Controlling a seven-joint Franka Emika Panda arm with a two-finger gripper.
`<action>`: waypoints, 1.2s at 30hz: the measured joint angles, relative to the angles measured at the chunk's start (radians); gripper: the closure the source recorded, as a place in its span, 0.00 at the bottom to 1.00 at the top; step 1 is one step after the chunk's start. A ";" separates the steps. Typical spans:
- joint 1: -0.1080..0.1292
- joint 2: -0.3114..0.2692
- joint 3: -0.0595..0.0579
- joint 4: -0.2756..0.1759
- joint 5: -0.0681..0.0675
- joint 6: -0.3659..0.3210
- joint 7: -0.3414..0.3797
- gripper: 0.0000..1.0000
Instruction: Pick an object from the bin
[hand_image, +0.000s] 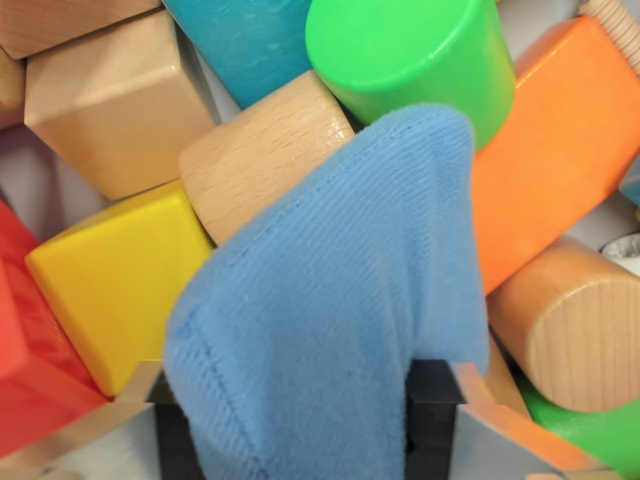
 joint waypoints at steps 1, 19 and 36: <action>0.000 0.000 0.000 0.000 0.000 0.000 0.000 1.00; 0.000 -0.010 0.000 -0.001 0.000 -0.009 0.000 1.00; 0.001 -0.110 -0.002 -0.006 -0.002 -0.100 0.000 1.00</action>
